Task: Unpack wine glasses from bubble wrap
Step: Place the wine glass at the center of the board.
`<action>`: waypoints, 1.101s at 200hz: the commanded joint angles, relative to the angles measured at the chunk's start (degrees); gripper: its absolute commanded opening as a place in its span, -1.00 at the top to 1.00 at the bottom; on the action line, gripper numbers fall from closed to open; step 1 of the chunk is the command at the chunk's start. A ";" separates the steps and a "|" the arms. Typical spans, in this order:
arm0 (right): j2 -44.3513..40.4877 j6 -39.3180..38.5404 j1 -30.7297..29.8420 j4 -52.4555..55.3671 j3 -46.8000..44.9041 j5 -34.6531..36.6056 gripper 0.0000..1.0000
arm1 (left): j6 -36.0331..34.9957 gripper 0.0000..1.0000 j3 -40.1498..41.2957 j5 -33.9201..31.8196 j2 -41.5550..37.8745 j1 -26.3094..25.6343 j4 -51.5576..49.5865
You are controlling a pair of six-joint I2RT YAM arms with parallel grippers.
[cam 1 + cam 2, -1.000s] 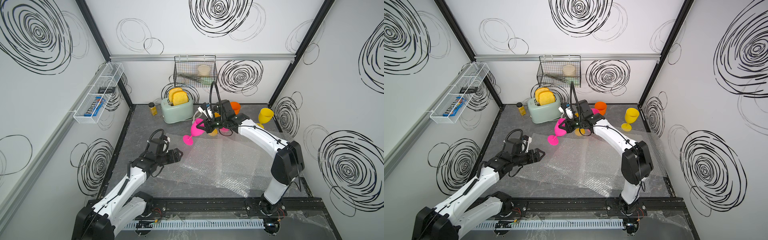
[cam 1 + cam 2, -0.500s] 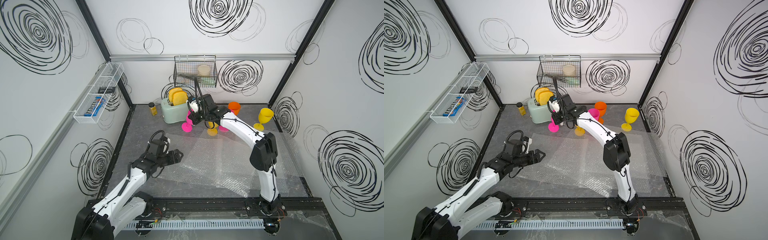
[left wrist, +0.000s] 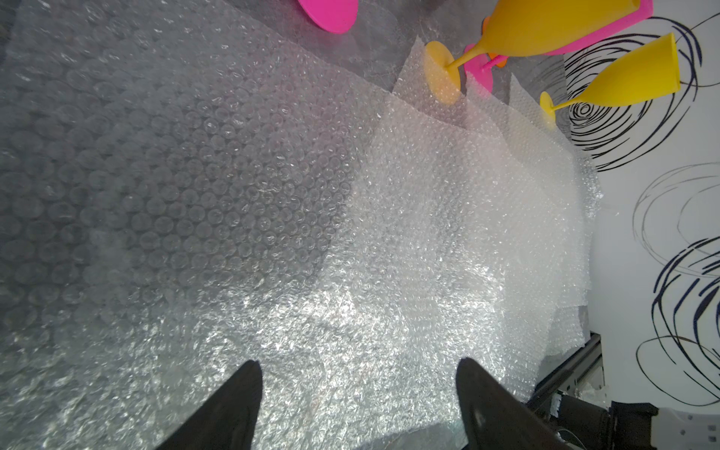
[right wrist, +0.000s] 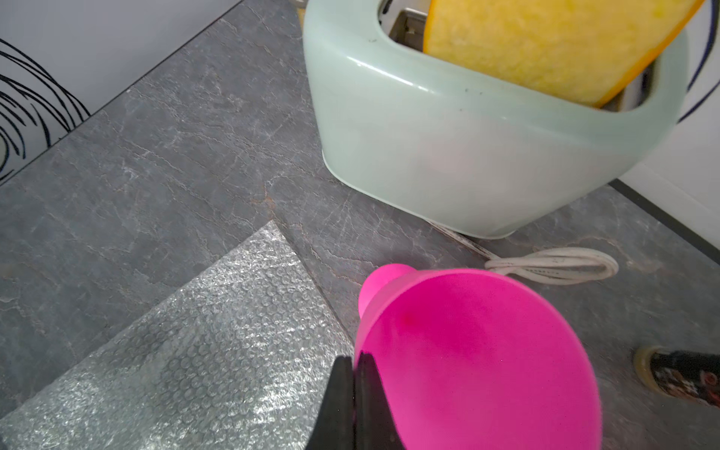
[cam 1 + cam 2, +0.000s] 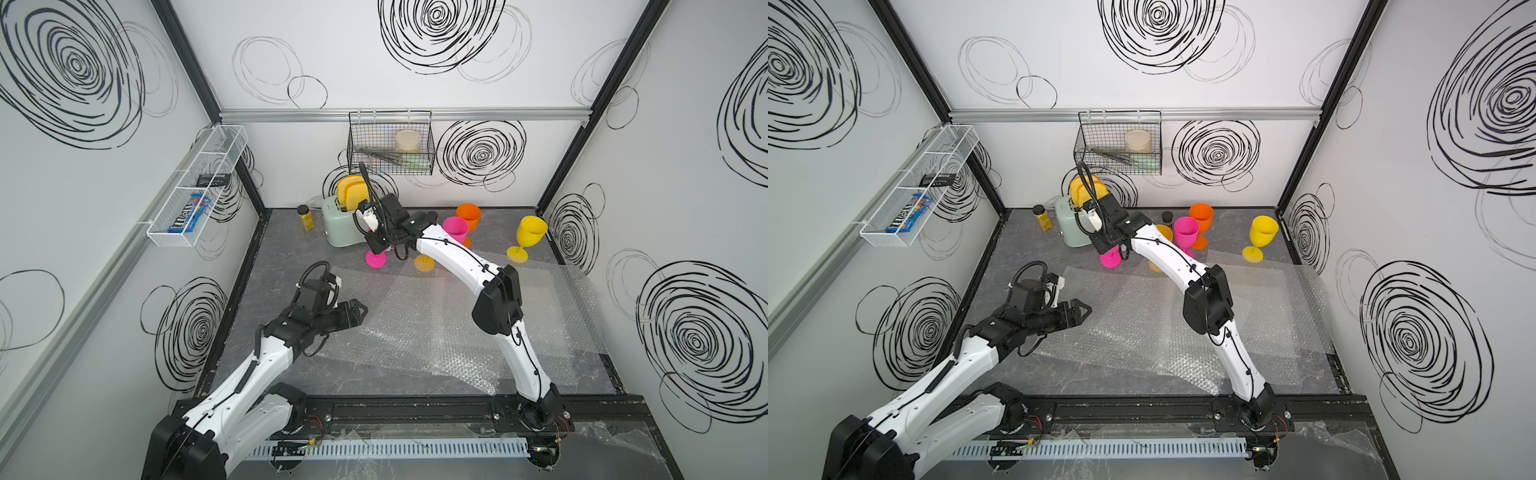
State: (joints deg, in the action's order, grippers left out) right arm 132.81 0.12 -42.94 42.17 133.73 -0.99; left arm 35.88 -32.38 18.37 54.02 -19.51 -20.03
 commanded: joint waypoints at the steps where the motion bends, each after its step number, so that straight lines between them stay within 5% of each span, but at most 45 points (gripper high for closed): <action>1: 1.61 -0.61 0.24 4.26 4.09 1.44 1.00 | 0.51 -0.65 -0.75 -0.27 -0.30 -0.27 1.28; 73: 4.64 -0.39 0.33 4.41 5.84 -0.08 0.94 | 0.46 -0.65 -0.84 -0.40 -0.53 -0.26 0.71; 94: 4.82 -0.58 0.31 4.10 5.85 0.17 0.54 | 0.46 -0.65 -0.77 -0.44 -0.57 -0.25 0.74; 220: -10.37 -2.50 3.11 -1.16 0.47 0.97 0.18 | -3.27 -0.67 -4.62 -3.38 0.03 0.49 -2.68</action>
State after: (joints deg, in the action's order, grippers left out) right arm 130.61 -1.48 -41.25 43.81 136.59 -0.89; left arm 34.61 -34.11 16.97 54.06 -19.49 -21.63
